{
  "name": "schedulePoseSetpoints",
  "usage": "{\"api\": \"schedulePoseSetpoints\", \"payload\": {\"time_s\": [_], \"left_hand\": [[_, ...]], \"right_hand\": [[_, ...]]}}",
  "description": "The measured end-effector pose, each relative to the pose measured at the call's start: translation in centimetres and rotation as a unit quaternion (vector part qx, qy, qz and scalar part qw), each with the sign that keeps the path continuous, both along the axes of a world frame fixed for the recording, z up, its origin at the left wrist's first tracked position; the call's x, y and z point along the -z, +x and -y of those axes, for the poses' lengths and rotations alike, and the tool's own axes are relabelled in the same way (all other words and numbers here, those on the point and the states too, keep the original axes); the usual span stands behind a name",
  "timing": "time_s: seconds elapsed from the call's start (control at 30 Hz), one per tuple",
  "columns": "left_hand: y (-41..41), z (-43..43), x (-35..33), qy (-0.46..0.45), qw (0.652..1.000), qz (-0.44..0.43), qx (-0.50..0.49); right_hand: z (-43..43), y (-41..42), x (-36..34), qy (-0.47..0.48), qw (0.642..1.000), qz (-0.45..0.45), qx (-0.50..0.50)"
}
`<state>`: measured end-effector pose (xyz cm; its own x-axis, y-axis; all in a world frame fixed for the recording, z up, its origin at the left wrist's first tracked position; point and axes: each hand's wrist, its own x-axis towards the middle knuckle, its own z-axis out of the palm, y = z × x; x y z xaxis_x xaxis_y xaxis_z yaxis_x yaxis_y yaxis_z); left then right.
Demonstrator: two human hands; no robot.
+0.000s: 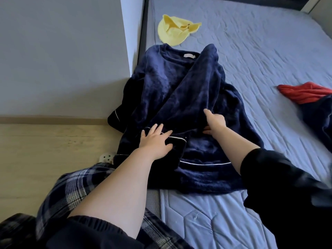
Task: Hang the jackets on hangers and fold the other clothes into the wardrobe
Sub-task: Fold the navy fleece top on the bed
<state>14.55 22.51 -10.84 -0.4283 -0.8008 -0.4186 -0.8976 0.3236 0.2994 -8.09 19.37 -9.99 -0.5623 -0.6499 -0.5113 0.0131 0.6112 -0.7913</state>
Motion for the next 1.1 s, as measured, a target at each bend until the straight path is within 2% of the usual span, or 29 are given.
{"api": "schedulePoseSetpoints", "payload": {"time_s": [0.07,0.13,0.23,0.33,0.43,0.5,0.57,0.67,0.7,0.8,0.83,0.87,0.97,1.0,1.1], "left_hand": [[0.1,0.0,0.1,0.004,1.000,0.012,0.009],[0.1,0.0,0.2,0.009,1.000,0.022,0.014],[0.1,-0.2,0.3,0.009,1.000,0.016,0.013],[0.2,0.0,0.0,-0.039,0.997,-0.045,-0.048],[0.6,0.8,-0.7,-0.063,0.966,-0.103,-0.227],[1.4,1.4,-1.1,-0.012,0.936,-0.130,-0.326],[2.3,1.9,-1.8,0.043,0.926,-0.148,-0.343],[3.3,1.9,-2.8,0.122,0.917,-0.146,-0.351],[3.5,1.7,-3.1,0.148,0.902,-0.169,-0.369],[4.1,1.4,-3.9,0.251,0.800,-0.338,-0.428],[4.4,1.4,-3.9,0.262,0.781,-0.362,-0.436],[4.6,1.3,-3.9,0.246,0.790,-0.356,-0.434],[5.1,1.1,-2.9,0.108,0.887,-0.234,-0.383],[4.9,0.9,-2.6,0.063,0.908,-0.195,-0.366],[3.9,0.4,-1.9,-0.063,0.941,-0.104,-0.316]], "right_hand": [[0.6,-0.4,-0.2,-0.041,0.999,0.009,0.019],[0.3,-0.9,0.2,-0.071,0.995,-0.032,0.063],[-0.8,-1.4,1.3,-0.011,0.997,-0.063,0.045],[-1.0,-1.1,0.5,0.012,0.999,0.036,0.026],[-1.6,0.5,-1.1,0.011,0.981,0.195,-0.011],[-2.9,2.5,-0.9,0.045,0.967,0.235,-0.086],[-4.1,4.4,-0.3,0.052,0.952,0.267,-0.140],[-5.0,5.5,0.4,0.023,0.943,0.296,-0.153],[-5.1,5.5,0.5,0.005,0.943,0.304,-0.137],[-5.1,5.4,0.5,-0.057,0.928,0.364,-0.055],[-5.3,5.4,0.4,-0.061,0.923,0.377,-0.053],[-5.6,5.5,0.2,-0.051,0.923,0.373,-0.078],[-6.9,5.2,0.3,0.031,0.935,0.279,-0.217],[-7.1,5.1,0.3,0.048,0.938,0.254,-0.230],[-6.8,4.7,-0.1,0.042,0.965,0.190,-0.173]]}}
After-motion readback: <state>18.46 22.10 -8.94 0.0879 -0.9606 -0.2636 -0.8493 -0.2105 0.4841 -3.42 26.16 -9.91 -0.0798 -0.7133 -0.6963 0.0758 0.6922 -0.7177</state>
